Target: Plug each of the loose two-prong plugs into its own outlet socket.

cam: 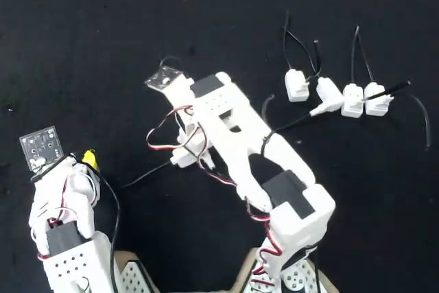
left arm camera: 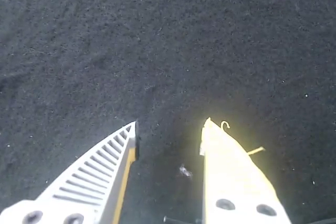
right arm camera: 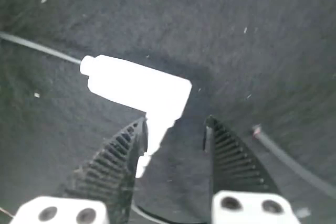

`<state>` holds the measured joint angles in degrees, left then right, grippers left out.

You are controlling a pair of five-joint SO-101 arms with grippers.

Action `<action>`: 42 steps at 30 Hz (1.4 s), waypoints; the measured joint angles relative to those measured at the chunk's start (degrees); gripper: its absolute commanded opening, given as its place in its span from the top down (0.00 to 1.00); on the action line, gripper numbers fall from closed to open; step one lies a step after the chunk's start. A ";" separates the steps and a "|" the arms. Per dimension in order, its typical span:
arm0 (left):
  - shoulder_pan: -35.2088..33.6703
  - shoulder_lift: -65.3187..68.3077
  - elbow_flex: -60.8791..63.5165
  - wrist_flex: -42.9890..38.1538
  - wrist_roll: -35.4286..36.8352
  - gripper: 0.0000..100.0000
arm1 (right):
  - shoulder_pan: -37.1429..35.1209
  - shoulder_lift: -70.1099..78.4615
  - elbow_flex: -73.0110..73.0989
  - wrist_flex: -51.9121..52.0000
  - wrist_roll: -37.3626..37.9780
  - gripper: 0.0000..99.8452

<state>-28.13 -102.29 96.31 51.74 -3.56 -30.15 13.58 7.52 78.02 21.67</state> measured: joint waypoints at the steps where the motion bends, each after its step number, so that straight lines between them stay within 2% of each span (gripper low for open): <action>1: 0.00 0.00 0.00 0.00 0.00 0.80 | 0.09 -0.53 -0.26 0.26 3.69 0.83; 3: 0.00 0.00 0.00 0.00 0.00 0.80 | -0.18 -1.14 -0.53 0.70 11.69 0.82; 7: 0.00 0.00 0.00 0.00 0.00 0.80 | -1.67 -1.14 -0.09 0.70 30.59 0.71; 9: 0.00 0.00 0.00 0.00 0.00 0.80 | -2.90 -1.41 1.93 0.70 37.89 0.68; 13: 0.00 0.00 0.00 0.00 0.00 0.80 | -5.27 -1.49 3.25 0.70 41.93 0.69; 23: 0.00 0.00 0.00 0.00 0.00 0.80 | -6.77 -0.18 4.66 -1.93 42.81 0.69; 25: 0.00 0.00 0.00 0.00 0.00 0.80 | -6.86 2.20 4.66 -2.29 42.81 0.77; 28: 0.00 0.00 0.00 0.00 0.00 0.80 | -6.86 3.25 4.66 -2.64 42.81 1.00; 29: 0.00 0.00 0.00 0.00 0.00 0.80 | -6.86 3.25 4.48 -2.64 42.02 0.97; 35: 0.00 0.00 0.00 0.00 0.00 0.80 | -2.20 3.34 -3.25 -2.37 28.84 0.99; 42: 0.00 0.00 0.00 0.00 0.00 0.80 | 11.87 -5.63 -10.55 3.52 16.44 0.99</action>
<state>-28.13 -102.29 96.31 51.74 -3.56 -18.29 7.96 -3.03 81.54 38.11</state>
